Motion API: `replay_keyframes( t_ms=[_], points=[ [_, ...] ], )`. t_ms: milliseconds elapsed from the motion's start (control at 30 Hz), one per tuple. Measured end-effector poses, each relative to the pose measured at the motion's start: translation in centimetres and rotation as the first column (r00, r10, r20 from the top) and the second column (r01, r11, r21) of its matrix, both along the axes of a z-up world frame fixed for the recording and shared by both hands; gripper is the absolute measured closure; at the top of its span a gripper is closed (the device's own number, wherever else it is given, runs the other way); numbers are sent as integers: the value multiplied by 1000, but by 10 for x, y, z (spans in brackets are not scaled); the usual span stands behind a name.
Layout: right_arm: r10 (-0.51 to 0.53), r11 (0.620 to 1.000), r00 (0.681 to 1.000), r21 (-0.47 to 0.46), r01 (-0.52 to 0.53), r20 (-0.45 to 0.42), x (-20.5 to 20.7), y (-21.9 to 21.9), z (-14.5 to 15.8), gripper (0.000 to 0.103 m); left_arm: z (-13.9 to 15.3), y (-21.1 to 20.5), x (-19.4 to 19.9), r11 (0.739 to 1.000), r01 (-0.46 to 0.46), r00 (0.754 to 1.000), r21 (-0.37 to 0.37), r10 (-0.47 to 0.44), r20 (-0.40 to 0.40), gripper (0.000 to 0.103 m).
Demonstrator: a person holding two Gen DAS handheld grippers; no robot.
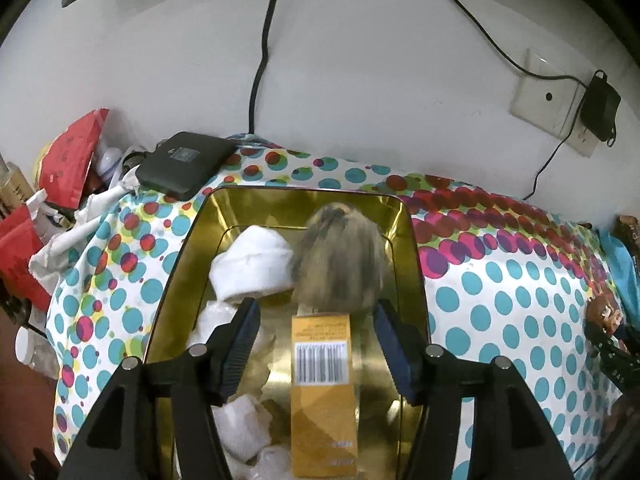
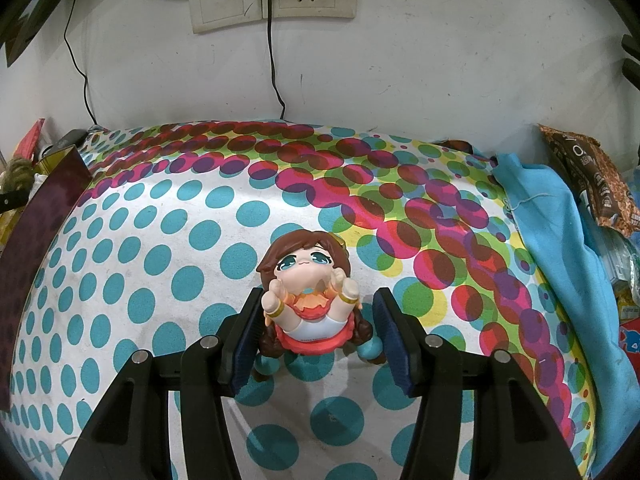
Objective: Organize objects
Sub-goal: 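Lower the rope ball into the gold tray and open the left gripper, then carry the doll figurine over the gold tray with the right gripper and release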
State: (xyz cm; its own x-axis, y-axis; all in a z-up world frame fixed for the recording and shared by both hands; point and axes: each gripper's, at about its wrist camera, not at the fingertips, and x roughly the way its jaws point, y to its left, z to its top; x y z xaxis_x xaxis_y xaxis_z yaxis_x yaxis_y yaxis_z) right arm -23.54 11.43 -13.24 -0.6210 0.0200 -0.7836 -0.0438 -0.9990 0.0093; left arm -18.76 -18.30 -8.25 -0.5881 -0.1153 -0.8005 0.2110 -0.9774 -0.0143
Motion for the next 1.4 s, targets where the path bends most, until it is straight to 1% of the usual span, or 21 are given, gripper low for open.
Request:
replay_keyframes(
  t_ms=[133,200,400,433,467,533,600,667,767,867,967,1067,1133,1300,1400],
  points=[
    [-2,1000,1000,1,2,0,0,-1,0,49,0,1,10,1000,-7,1000,9,7,-1,41],
    [-2,1000,1000,0,2,0,0,0,0,49,0,3,14,1000,-14,1000,-1,14,5,40],
    [-2,1000,1000,2,2,1,0,0,0,49,8,11,37,1000,-2,1000,3,2,-30,35],
    [-2,1000,1000,1,2,1,-1,0,1,49,10,13,41,1000,-5,999,-4,4,-34,35],
    [-2,1000,1000,1,2,0,-1,-1,1,49,12,16,46,1000,-8,999,-29,7,-43,35],
    [-2,1000,1000,0,2,1,-1,-1,1,49,19,26,57,997,14,996,-81,-21,-81,33],
    [-2,1000,1000,2,2,1,-1,-1,1,50,24,37,68,994,21,994,-105,-32,-103,33],
    [-2,1000,1000,3,2,1,-1,-1,1,50,28,43,78,995,29,991,-96,-41,-128,31],
    [-3,1000,1000,4,3,1,-2,-1,2,51,29,54,90,996,35,988,-82,-46,-145,30],
    [-4,1000,1000,18,4,0,-1,0,2,52,30,66,100,994,34,986,-100,-50,-161,30],
    [-3,999,1000,38,3,-2,-2,1,2,52,30,74,112,996,33,985,-86,-47,-168,30],
    [3,999,1000,45,-3,-3,-1,-6,6,52,33,79,123,994,42,982,-98,-59,-181,30],
    [6,999,1000,49,-6,-3,-1,-6,6,52,36,79,129,994,46,980,-101,-64,-188,30],
    [24,997,1000,73,-23,-14,1,-11,8,52,37,69,144,997,27,981,-67,-39,-188,30],
    [45,993,998,110,-40,-37,5,-18,12,52,36,63,155,996,-5,983,-84,-10,-183,30]
  ],
)
